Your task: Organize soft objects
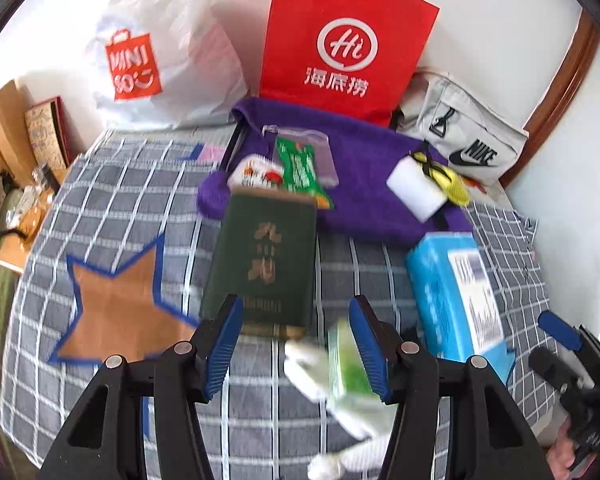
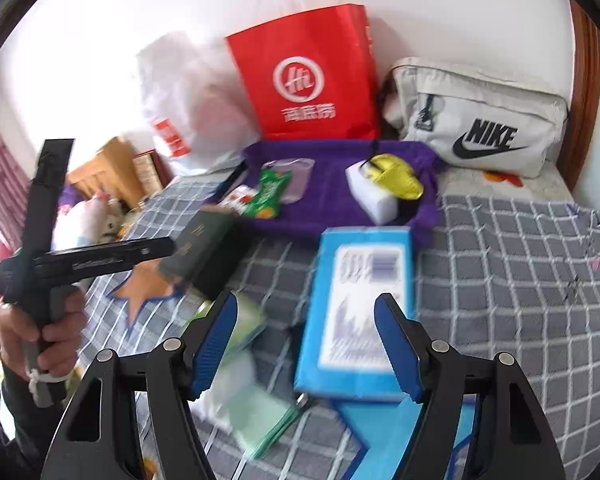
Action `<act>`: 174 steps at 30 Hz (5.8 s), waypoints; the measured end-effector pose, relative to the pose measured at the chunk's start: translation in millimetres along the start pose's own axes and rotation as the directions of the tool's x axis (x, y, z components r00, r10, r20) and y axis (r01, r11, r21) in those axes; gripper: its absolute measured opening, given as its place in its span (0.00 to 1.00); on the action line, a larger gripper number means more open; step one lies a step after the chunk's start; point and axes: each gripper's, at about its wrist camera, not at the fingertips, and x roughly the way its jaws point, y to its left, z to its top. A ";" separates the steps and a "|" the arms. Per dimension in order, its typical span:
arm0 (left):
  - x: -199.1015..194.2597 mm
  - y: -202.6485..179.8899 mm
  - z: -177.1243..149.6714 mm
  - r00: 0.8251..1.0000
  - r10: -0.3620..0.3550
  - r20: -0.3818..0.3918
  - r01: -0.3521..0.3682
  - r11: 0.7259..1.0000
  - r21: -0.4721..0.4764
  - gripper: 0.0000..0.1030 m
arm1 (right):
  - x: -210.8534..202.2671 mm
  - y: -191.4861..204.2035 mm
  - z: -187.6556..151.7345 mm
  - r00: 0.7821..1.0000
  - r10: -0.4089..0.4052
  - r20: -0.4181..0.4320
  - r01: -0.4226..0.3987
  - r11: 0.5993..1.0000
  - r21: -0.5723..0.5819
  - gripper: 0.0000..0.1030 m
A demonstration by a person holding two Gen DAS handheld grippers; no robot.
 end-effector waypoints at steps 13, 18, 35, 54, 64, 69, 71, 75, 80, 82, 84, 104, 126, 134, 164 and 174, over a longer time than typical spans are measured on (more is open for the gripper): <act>14.5 -4.0 -98.1 0.993 -0.067 -0.101 0.074 0.995 0.061 0.52 | 6.3 16.6 -77.3 0.996 -0.075 -0.044 0.074 0.997 -0.024 0.69; 20.2 -11.8 -123.9 0.984 -0.123 -0.128 0.137 0.985 0.108 0.52 | 14.4 3.9 -95.7 0.994 -0.091 -0.064 0.092 0.996 0.009 0.69; 24.0 -23.0 -133.1 0.996 -0.067 -0.061 0.081 0.961 0.265 0.18 | 66.3 5.7 -101.3 0.985 -0.122 -0.123 0.123 0.992 0.004 0.40; 30.5 19.6 -124.6 0.985 -0.152 -0.079 0.161 0.981 0.112 0.19 | 59.6 13.0 -101.5 0.991 -0.115 -0.063 0.119 0.991 0.061 0.12; 16.0 24.7 -127.9 0.998 -0.052 -0.038 0.056 0.991 0.119 0.19 | 10.0 -5.9 -143.7 0.980 -0.152 -0.128 0.159 0.987 0.040 0.12; 13.8 37.3 -125.8 0.998 -0.037 -0.048 0.040 0.997 0.071 0.19 | -0.6 -24.8 -166.7 0.974 -0.140 -0.176 0.152 0.987 0.056 0.14; 14.5 40.7 -125.1 0.998 -0.033 -0.055 0.036 0.998 0.050 0.19 | -1.9 -27.8 -165.6 0.982 -0.106 -0.158 0.118 0.990 0.072 0.28; 14.9 41.4 -124.9 0.997 -0.037 -0.075 0.039 0.999 0.029 0.18 | 6.7 -20.7 -157.2 0.986 -0.121 -0.117 0.124 0.992 0.021 0.50; 11.3 40.2 -125.2 0.997 -0.019 -0.078 0.021 1.000 0.020 0.19 | 33.2 -9.3 -146.4 0.978 -0.178 -0.109 0.170 0.983 -0.072 0.42; 8.4 39.5 -124.4 0.997 -0.018 -0.071 0.019 1.000 0.014 0.18 | 38.7 -0.2 -146.6 0.966 -0.245 -0.087 0.230 0.960 -0.158 0.25; 5.2 39.0 -123.1 0.997 -0.028 -0.067 0.028 1.000 0.010 0.19 | 39.7 6.7 -147.2 0.964 -0.250 -0.092 0.226 0.950 -0.214 0.19; -31.8 27.6 -69.5 0.997 -0.064 0.050 0.061 0.997 0.047 0.19 | -34.9 11.8 -87.5 0.980 -0.190 0.060 0.195 0.976 -0.101 0.20; -12.2 31.0 36.6 0.993 -0.084 0.084 0.087 0.996 -0.027 0.18 | 6.6 7.1 45.4 0.986 -0.114 0.122 0.119 0.992 -0.037 0.20; 11.0 30.9 73.5 0.995 -0.070 0.075 0.074 0.996 -0.044 0.18 | 47.4 -5.1 78.9 0.988 -0.124 0.097 0.128 0.991 -0.046 0.20; 122.4 24.1 151.7 0.994 -0.101 -0.048 0.099 0.994 -0.044 0.19 | 186.9 -25.5 130.6 0.989 -0.115 -0.092 0.108 0.991 -0.082 0.20; 150.0 14.0 149.1 0.990 -0.084 -0.116 0.083 0.996 -0.016 0.19 | 209.0 -28.5 126.6 0.980 -0.116 -0.163 0.101 0.990 -0.097 0.20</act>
